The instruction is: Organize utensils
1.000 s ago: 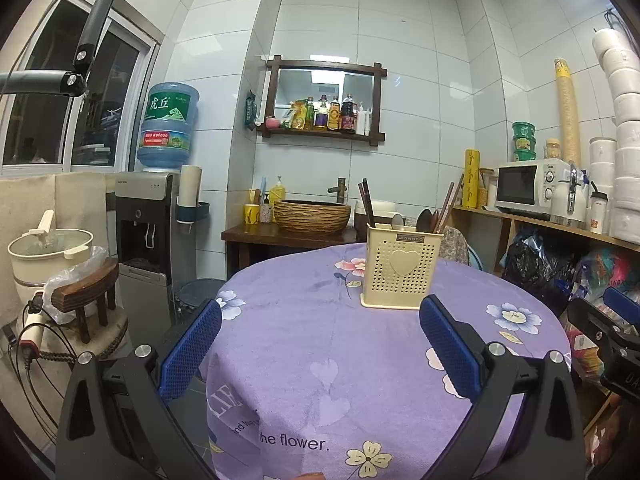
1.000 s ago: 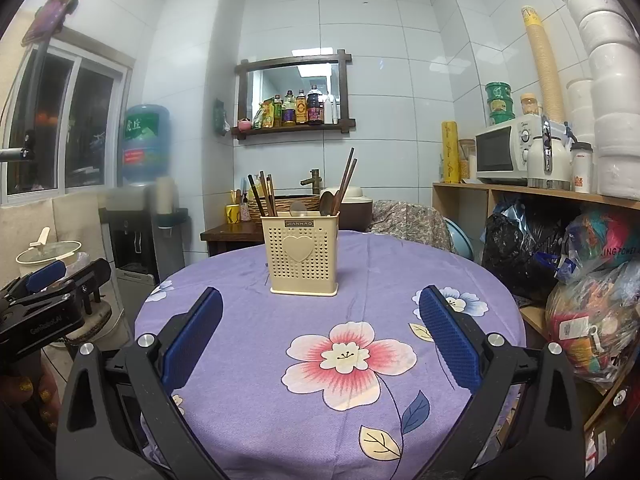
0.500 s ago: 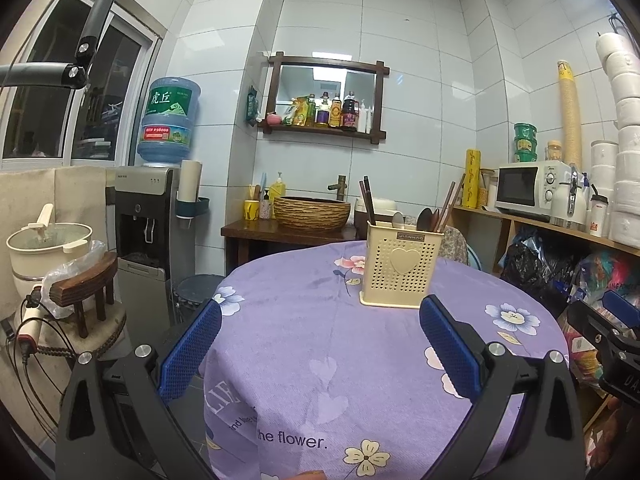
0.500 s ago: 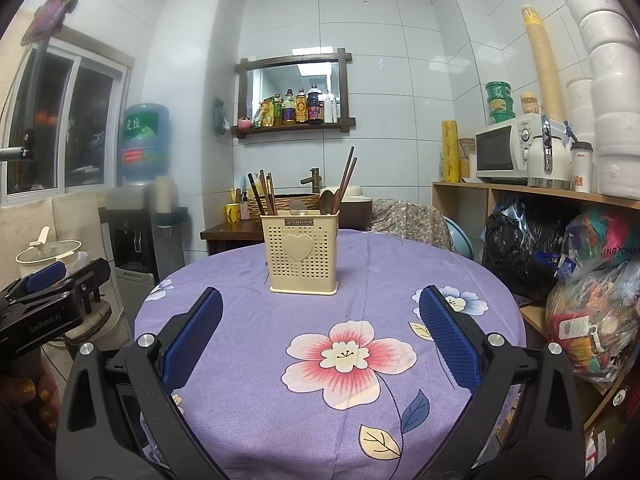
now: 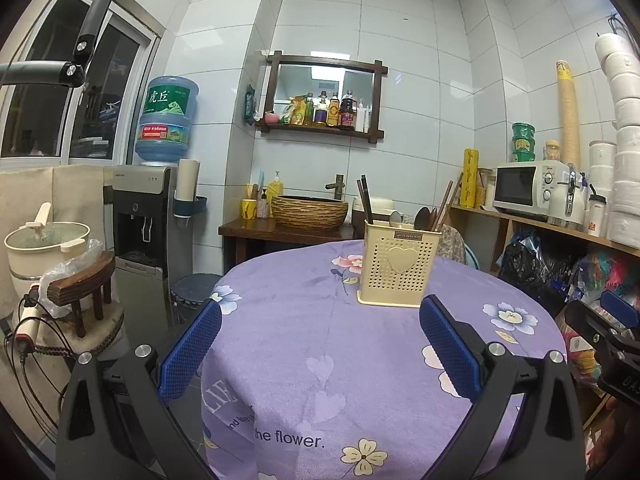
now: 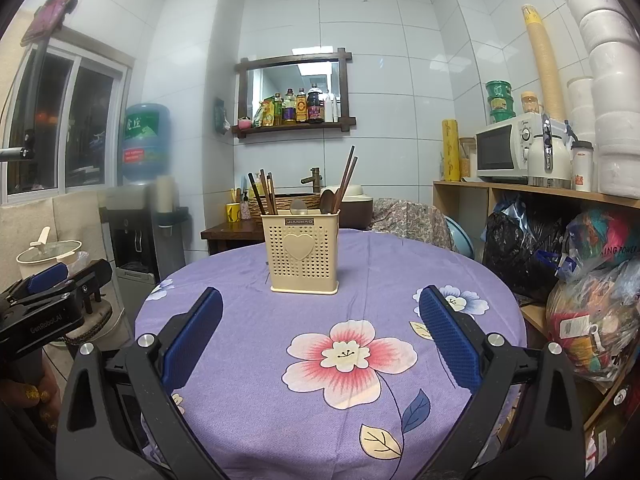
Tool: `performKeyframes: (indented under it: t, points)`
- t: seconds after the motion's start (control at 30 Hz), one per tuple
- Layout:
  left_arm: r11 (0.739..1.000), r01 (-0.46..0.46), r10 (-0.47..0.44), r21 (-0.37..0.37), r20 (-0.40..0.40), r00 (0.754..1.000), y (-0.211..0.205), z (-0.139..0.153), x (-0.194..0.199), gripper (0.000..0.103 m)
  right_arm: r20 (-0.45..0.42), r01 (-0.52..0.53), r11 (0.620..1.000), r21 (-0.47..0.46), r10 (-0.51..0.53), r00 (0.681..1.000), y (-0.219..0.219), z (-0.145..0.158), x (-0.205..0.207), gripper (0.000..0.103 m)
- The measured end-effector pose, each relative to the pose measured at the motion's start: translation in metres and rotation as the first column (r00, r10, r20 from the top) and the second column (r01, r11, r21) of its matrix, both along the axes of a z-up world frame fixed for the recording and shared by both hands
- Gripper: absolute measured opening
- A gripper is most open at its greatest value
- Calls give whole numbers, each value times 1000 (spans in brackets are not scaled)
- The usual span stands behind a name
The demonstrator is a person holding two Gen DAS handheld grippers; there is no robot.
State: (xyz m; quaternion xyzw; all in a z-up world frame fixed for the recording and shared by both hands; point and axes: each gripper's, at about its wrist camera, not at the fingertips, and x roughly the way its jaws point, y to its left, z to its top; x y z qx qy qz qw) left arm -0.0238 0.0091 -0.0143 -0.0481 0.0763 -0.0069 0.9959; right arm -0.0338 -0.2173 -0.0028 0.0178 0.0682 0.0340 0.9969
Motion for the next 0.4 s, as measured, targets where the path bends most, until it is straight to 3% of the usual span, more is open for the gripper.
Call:
performKeyframes:
  t: [0.4]
  points:
    - [1000,-3,2,-15,-24,1000,4,2,3,98,-3,-1,1000,0,1,1000,0,-2,1,97]
